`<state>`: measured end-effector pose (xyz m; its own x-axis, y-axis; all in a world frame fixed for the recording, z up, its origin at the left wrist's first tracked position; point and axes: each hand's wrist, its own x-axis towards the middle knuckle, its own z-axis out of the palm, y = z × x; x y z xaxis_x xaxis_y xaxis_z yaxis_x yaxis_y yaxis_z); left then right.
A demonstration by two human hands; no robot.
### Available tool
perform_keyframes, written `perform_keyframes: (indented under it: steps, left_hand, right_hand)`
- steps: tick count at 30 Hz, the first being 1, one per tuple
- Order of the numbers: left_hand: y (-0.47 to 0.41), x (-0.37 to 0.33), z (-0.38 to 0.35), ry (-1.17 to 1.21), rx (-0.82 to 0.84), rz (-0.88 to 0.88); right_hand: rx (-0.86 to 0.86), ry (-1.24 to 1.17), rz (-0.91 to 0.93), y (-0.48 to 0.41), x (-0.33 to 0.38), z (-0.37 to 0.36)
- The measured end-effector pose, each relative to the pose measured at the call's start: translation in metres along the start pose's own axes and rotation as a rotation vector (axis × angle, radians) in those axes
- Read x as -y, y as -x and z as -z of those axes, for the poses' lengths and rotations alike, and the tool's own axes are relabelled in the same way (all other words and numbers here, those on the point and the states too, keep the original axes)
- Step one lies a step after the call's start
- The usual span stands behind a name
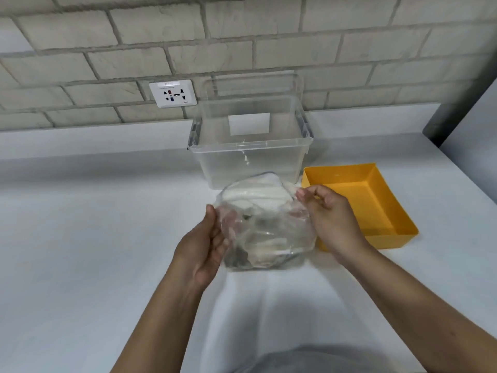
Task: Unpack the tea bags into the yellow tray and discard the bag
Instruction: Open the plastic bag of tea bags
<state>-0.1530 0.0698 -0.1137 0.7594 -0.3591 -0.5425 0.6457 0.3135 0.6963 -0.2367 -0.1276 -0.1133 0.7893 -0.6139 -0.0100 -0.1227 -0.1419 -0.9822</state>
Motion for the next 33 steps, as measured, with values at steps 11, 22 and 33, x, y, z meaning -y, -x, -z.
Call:
perform_keyframes:
  steps: [11,22,33]
  left_hand:
    - [-0.013,-0.009,0.024,-0.519,0.037,-0.295]
    - [-0.019,0.033,0.008,0.185,0.042,0.055]
    - [-0.047,0.009,0.045,-0.199,0.086,-0.050]
  right_hand:
    - [0.101,0.396,0.187,-0.009,-0.019,0.022]
    - [0.059,-0.347,-0.298,0.004,-0.021,-0.010]
    - [0.132,-0.520,-0.503,-0.013,-0.027,0.001]
